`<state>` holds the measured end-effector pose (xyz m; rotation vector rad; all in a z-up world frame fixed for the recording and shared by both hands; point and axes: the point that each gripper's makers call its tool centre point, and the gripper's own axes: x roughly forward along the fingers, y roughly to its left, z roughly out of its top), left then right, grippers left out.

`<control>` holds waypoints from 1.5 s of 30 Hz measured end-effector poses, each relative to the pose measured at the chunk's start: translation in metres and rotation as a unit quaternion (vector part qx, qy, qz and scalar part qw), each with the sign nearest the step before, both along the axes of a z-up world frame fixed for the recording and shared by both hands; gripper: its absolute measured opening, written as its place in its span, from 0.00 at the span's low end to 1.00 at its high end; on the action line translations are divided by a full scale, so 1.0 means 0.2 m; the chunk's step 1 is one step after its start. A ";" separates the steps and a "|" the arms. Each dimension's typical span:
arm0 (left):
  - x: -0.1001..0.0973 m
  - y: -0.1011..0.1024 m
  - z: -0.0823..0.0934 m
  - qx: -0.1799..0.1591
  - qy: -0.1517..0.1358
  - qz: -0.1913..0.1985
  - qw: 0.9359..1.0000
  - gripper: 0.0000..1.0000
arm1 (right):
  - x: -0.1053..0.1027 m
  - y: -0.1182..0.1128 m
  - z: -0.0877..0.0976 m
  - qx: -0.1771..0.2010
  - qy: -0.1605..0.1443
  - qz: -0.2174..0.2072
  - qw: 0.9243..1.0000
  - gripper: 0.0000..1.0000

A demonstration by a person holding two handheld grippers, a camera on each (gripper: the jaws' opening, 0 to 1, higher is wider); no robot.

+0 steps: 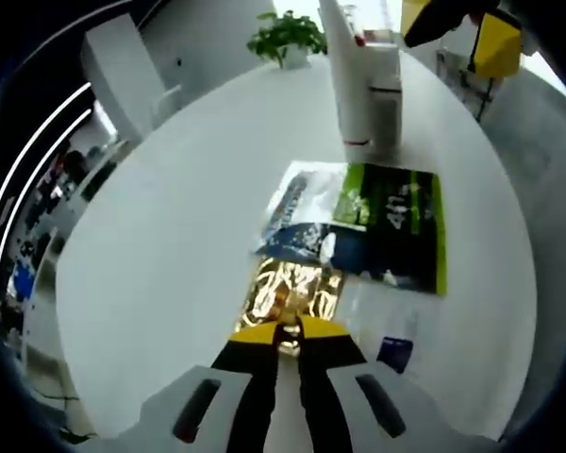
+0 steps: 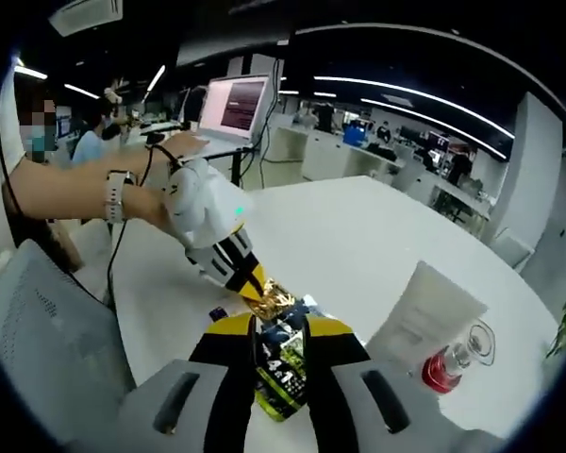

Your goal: Arrange the skincare products in the storage area until every visible bottle or jar stands upright without overlapping.

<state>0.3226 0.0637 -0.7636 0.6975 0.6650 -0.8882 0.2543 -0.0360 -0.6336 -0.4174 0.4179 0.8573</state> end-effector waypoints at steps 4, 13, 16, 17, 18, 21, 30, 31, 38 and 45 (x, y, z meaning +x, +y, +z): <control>0.00 0.00 0.00 -0.004 -0.001 0.002 1.000 0.01 | -0.03 -0.05 0.01 0.006 0.001 -0.010 1.000 0.19; 0.02 0.01 0.01 0.019 0.009 -0.002 1.000 0.12 | -0.08 -0.18 0.05 0.018 -0.001 -0.039 0.999 0.19; 0.01 0.02 0.01 0.025 0.008 -0.001 1.000 0.13 | -0.08 -0.23 0.06 0.022 -0.005 -0.050 0.999 0.19; 0.01 0.02 0.02 0.022 0.007 0.002 1.000 0.14 | -0.08 -0.24 0.06 0.021 -0.005 -0.051 0.998 0.19; 0.01 0.02 0.03 0.017 0.007 0.007 1.000 0.15 | -0.08 -0.25 0.06 0.021 -0.005 -0.054 0.998 0.20; -0.02 -0.01 0.08 0.002 0.007 0.014 1.000 0.16 | -0.08 -0.28 0.06 0.027 -0.006 -0.062 0.998 0.20; -0.11 -0.06 0.32 -0.069 -0.001 0.077 0.995 0.26 | -0.10 -0.36 0.06 0.037 -0.002 -0.076 0.996 0.24; -0.13 -0.06 0.34 -0.075 0.000 0.083 0.994 0.29 | -0.11 -0.37 0.07 0.046 -0.004 -0.080 0.996 0.24; -0.22 -0.08 0.49 -0.107 -0.020 0.119 0.987 0.44 | -0.11 -0.46 0.07 0.037 -0.002 -0.092 0.995 0.35; -0.33 -0.11 0.52 -0.131 -0.007 0.149 0.980 0.56 | -0.14 -0.51 0.01 0.021 0.016 -0.092 0.995 0.52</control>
